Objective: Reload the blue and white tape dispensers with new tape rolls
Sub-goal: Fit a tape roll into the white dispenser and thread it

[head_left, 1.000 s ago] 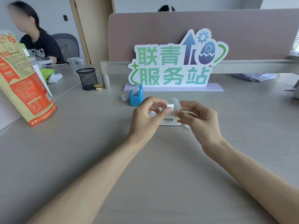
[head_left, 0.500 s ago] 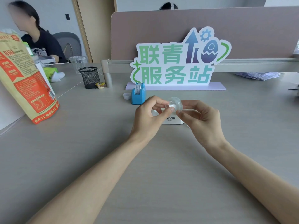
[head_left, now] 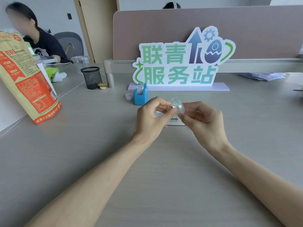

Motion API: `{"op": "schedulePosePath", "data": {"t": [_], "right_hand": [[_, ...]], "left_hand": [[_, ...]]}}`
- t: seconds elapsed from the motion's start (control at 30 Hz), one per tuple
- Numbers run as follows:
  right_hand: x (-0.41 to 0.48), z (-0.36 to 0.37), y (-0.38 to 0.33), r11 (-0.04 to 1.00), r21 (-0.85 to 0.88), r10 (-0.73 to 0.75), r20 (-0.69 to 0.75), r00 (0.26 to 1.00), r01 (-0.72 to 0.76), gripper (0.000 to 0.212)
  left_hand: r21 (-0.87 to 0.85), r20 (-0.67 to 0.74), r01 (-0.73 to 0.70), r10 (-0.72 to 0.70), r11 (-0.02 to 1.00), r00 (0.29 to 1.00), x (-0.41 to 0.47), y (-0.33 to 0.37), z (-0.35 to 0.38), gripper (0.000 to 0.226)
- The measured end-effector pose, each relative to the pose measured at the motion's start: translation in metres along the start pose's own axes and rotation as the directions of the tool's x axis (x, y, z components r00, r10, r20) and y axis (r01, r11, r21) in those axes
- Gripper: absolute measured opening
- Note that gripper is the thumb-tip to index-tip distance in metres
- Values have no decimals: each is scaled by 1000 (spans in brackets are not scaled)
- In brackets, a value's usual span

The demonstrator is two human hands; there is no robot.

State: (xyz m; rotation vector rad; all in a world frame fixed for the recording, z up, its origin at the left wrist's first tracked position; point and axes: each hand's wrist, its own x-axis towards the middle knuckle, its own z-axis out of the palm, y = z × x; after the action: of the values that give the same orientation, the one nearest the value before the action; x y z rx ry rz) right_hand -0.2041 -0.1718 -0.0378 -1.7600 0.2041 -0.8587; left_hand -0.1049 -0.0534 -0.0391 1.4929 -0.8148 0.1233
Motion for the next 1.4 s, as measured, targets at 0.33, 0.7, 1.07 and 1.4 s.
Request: {"op": "schedulePosePath", "data": {"t": [0.33, 0.7, 1.07, 1.4], "right_hand": [[1, 1, -4, 998, 53, 38, -18, 999, -37, 15], [0, 5, -6, 990, 97, 102, -43, 994, -98, 13], [-2, 5, -8, 995, 54, 83, -55, 995, -80, 14], [6, 2, -4, 972, 156, 180, -35, 983, -173, 18]], "left_hand": [[-40, -54, -18, 16, 999, 998, -4, 1, 4, 7], [-88, -89, -8, 0, 996, 996, -3, 1, 6, 8], [-78, -60, -4, -1, 997, 998, -2, 2, 6, 7], [-26, -5, 17, -17, 1000, 1000, 3, -2, 2, 32]]}}
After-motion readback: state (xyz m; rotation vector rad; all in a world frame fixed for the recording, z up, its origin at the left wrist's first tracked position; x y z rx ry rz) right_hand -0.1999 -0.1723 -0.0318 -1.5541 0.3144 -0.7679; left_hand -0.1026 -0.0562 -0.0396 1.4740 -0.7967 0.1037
